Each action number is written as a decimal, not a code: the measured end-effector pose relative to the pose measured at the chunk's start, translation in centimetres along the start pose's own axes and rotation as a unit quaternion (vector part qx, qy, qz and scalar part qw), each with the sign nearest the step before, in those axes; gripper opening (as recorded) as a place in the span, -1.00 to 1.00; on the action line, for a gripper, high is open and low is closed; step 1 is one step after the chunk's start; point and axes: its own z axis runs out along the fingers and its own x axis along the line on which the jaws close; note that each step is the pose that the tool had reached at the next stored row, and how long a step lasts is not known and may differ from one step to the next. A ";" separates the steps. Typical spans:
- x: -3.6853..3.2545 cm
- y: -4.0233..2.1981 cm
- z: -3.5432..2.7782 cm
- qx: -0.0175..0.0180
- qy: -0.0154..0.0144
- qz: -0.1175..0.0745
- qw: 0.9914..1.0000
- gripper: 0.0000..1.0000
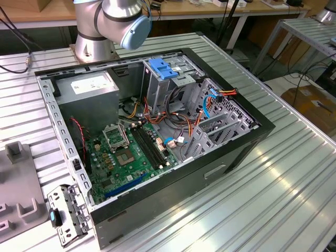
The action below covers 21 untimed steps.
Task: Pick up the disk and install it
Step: 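Pick up the disk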
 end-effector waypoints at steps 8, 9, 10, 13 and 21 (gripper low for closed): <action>0.00 -0.01 -0.83 0.000 0.000 0.000 1.000 -0.25; -0.01 -0.02 -0.89 0.000 0.000 0.000 1.000 -0.25; -0.01 -0.02 -0.97 0.000 0.000 0.000 1.000 -0.25; -0.01 -0.02 -1.38 0.000 0.000 0.000 1.000 -0.25; -0.02 -0.05 -3.12 0.000 0.000 0.000 1.000 -0.25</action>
